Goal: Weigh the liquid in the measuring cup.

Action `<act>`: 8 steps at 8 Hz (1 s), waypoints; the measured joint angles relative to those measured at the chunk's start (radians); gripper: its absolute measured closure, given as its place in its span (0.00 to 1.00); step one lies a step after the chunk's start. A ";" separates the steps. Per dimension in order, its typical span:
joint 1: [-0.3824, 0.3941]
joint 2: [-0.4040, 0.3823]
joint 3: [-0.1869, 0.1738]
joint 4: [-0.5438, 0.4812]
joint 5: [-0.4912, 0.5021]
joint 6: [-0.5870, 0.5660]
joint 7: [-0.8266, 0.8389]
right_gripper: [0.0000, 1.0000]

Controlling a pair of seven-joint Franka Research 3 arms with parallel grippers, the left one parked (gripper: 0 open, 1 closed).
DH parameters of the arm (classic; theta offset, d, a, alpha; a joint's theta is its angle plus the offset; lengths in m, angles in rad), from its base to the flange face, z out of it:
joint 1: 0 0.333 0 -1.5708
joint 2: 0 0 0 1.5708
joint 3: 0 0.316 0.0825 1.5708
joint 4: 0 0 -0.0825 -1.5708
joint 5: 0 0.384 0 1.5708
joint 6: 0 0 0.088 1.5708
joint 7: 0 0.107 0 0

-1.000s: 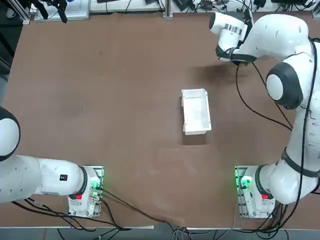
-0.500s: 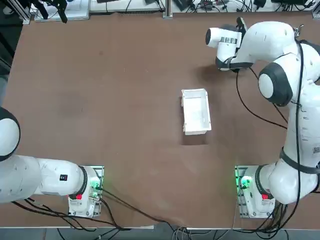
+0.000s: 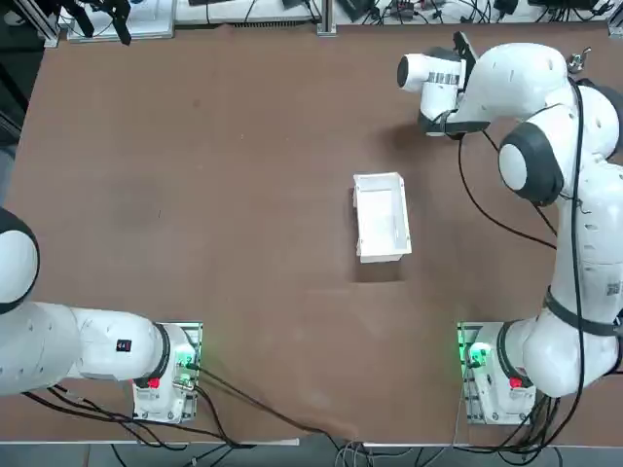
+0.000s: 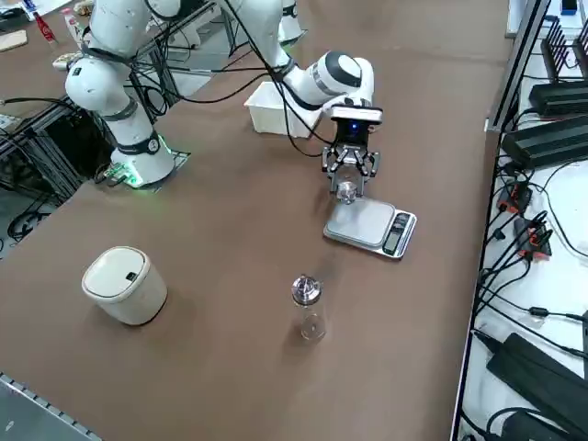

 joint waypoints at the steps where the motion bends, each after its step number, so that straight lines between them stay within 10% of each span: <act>1: -0.001 0.017 0.000 0.008 -0.016 0.016 0.000 0.37; 8: -0.032 0.083 0.000 0.035 -0.095 0.086 0.001 0.37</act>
